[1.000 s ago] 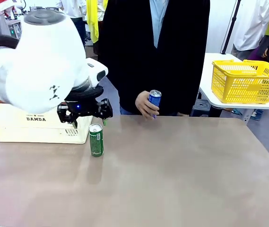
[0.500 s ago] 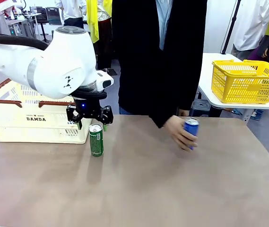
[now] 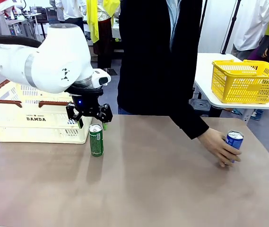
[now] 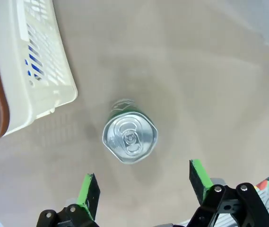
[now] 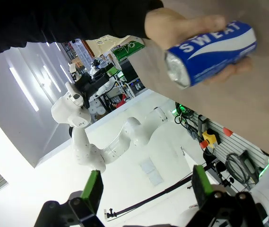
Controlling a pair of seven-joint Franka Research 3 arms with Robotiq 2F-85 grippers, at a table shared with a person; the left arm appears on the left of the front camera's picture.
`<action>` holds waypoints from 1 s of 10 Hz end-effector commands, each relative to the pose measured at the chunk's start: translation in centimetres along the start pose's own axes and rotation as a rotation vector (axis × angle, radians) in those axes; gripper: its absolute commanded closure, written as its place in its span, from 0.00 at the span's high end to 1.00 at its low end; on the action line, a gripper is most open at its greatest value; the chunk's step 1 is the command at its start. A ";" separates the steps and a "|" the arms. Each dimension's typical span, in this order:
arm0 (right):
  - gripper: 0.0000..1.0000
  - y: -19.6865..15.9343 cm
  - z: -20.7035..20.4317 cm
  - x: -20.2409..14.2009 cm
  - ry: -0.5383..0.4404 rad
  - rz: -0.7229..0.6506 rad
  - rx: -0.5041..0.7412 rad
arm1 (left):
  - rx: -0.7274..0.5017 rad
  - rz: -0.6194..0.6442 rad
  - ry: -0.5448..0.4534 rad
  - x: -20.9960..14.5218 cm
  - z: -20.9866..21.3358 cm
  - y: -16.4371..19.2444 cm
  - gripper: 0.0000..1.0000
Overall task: Place the drinks into the Shopping basket.
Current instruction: Pick up one drink and place it into the Shopping basket.
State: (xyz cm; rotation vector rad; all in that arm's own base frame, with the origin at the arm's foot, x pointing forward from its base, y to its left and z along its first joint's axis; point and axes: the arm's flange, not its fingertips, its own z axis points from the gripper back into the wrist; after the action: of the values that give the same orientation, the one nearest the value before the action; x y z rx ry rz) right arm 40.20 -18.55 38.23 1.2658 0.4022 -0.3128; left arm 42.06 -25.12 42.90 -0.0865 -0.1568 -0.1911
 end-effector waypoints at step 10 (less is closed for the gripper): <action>1.00 0.2 -0.3 -0.3 -0.011 -0.009 -0.005 | 0.043 0.072 0.007 2.3 -4.5 -1.0 1.00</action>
State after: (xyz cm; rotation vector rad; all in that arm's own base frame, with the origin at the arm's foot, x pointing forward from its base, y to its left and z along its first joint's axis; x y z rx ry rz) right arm 40.20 -18.55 38.23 1.2658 0.4021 -0.3128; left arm 44.25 -26.25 39.29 -0.0620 -0.1431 -0.1295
